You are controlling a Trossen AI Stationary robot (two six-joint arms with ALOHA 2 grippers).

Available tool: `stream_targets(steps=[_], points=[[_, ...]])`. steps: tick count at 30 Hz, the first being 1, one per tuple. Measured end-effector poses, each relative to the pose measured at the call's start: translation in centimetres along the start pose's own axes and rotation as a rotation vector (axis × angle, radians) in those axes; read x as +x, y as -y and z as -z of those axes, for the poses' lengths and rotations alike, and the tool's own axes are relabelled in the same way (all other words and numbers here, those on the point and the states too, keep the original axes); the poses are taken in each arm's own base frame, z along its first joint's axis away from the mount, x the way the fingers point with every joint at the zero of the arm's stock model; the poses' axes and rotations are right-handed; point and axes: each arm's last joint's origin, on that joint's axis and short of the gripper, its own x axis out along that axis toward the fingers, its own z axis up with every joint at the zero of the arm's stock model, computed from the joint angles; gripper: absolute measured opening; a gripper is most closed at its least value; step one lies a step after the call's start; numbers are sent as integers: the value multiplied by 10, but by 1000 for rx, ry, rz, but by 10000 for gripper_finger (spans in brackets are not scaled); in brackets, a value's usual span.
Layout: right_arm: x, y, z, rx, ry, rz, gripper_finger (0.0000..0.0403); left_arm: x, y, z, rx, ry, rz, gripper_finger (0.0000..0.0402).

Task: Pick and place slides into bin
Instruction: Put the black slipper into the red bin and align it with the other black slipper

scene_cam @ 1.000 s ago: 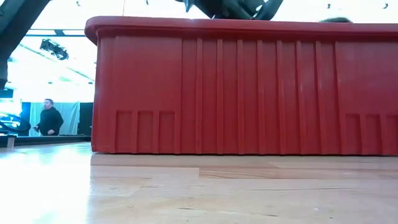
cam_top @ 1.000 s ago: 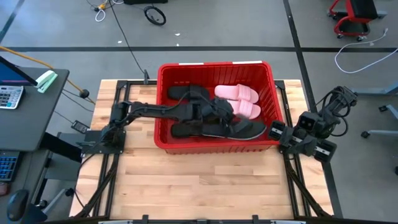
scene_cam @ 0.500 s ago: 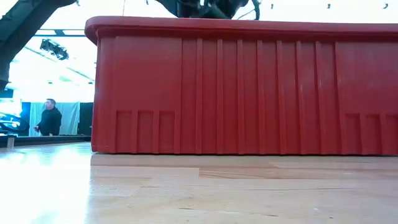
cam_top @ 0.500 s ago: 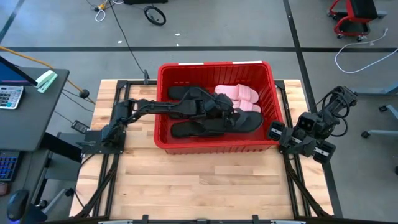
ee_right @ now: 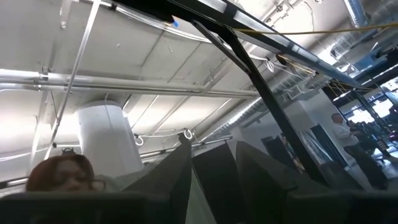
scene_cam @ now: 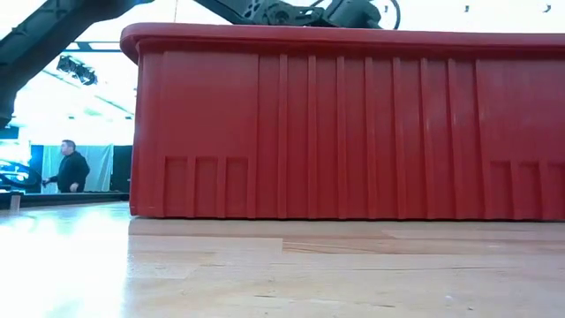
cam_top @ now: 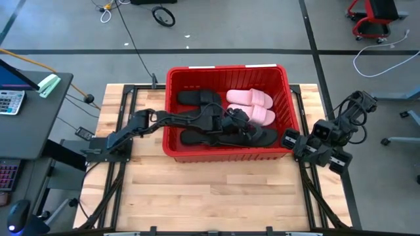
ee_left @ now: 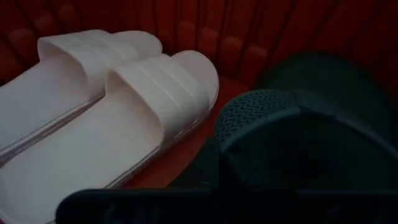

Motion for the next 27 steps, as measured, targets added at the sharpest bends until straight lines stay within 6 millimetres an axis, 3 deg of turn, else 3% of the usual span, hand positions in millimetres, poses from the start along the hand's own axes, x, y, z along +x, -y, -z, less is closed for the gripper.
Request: stream_targets(steps=[9,15,27], points=[[0,1,2,-2,-20,9,132,12,1,18,18,-52,-1,19],[0,2,5,2,-51,22,132,12,2,16,13,-39,3,31],[0,2,5,3,-52,21,132,11,1,15,-16,-36,3,147]])
